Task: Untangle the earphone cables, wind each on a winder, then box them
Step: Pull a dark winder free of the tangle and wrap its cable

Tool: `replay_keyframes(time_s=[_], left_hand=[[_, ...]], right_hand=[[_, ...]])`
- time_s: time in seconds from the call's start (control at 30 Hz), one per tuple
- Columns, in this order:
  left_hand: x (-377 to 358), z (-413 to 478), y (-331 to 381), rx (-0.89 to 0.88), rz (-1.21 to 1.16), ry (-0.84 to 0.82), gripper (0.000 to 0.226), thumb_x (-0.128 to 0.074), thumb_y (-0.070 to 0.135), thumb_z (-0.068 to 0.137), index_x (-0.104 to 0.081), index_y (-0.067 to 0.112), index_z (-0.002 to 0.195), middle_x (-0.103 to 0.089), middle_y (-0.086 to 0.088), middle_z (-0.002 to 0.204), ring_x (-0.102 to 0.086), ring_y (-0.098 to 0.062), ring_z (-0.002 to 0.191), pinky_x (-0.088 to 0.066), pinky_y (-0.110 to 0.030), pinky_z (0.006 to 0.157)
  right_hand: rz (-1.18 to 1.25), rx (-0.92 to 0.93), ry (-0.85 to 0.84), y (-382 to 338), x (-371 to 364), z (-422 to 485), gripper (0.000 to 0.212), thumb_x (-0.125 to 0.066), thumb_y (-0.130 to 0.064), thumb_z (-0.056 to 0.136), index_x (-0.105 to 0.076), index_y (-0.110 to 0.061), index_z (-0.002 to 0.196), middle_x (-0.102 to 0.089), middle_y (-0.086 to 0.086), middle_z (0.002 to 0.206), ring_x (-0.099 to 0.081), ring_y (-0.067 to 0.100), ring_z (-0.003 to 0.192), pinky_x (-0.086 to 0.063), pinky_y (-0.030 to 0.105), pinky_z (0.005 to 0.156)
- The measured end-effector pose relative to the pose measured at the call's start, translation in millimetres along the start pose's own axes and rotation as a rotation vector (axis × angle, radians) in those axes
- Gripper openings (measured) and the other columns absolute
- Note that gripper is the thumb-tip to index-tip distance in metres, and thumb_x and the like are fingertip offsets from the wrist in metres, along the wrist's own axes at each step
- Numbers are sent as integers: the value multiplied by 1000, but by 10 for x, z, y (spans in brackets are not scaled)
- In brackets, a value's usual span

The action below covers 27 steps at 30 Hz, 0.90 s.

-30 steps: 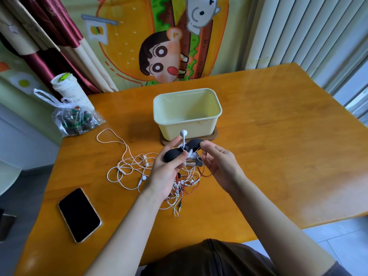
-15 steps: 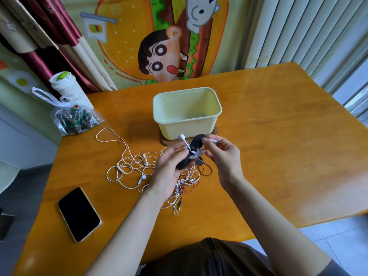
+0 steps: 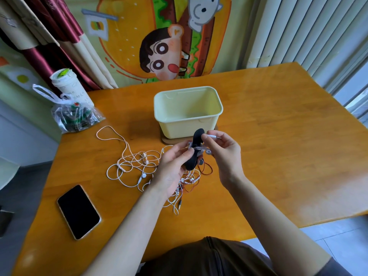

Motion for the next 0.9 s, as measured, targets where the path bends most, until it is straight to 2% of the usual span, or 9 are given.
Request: replay_keyframes(time_s=[0.17, 0.27, 0.33, 0.47, 0.57, 0.7, 0.83, 0.9], left_hand=[[3, 11, 10, 8, -42, -14, 28, -53, 6, 92, -59, 13, 118, -72, -8, 97, -69, -21, 88, -55, -31, 80], [-15, 8, 35, 12, -9, -29, 25, -56, 11, 90, -61, 13, 114, -73, -5, 94, -70, -18, 82, -52, -32, 82], [-15, 18, 32, 20, -6, -21, 25, -56, 10, 90, -60, 12, 115, -73, -6, 95, -70, -18, 84, -53, -30, 80], [-3, 28, 11, 56, -128, -34, 24, -47, 7, 95, -58, 8, 117, -69, -9, 102, -67, -20, 88, -56, -35, 83], [13, 19, 22, 74, -210, -42, 27, -39, 5, 99, -54, 3, 122, -70, -8, 103, -68, -20, 83, -57, -31, 74], [13, 16, 41, 109, -295, -23, 26, -36, 7, 100, -61, 8, 109, -69, -9, 102, -65, -22, 87, -57, -28, 70], [-12, 22, 50, 114, -288, -32, 25, -42, 11, 98, -60, 9, 115, -66, -11, 103, -68, -20, 83, -57, -33, 79], [-26, 17, 55, 105, -266, -31, 24, -45, 13, 97, -61, 11, 114, -64, -10, 103, -68, -18, 80, -57, -32, 78]], right_hand=[[-25, 34, -12, -54, -11, 26, 11, -71, -7, 81, -64, -15, 85, -69, -3, 67, -63, 7, 58, -47, 16, 52], [-74, 62, -19, -66, -11, 39, 12, -71, -6, 81, -65, -15, 85, -67, -7, 64, -61, 5, 56, -45, 14, 51], [-95, 70, -25, -71, -15, 51, 11, -71, -6, 81, -65, -15, 85, -67, -8, 64, -61, 5, 57, -45, 15, 51], [-71, 43, -24, -88, -2, 90, 9, -68, -8, 84, -64, -15, 87, -66, -7, 64, -60, 3, 57, -46, 16, 52], [-56, 38, -21, -102, 30, 118, 9, -67, -9, 86, -63, -16, 90, -65, -10, 60, -60, 1, 57, -47, 15, 54], [-20, 51, -40, -108, 30, 130, 18, -64, -6, 87, -56, -12, 102, -67, -10, 62, -64, 0, 65, -50, 14, 59], [24, 43, -46, -98, 7, 143, 23, -65, -4, 86, -53, -9, 105, -68, -5, 68, -67, 6, 66, -51, 16, 63], [21, 46, -59, -90, -5, 142, 22, -66, -4, 85, -54, -11, 102, -68, -5, 66, -66, 7, 64, -52, 17, 63]])
Point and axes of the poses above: each hand's wrist, its own z-axis towards the middle knuckle, its own x-axis out of the back of the hand, y = z × x, the point moved 1 cm from there along z, towards the middle knuckle
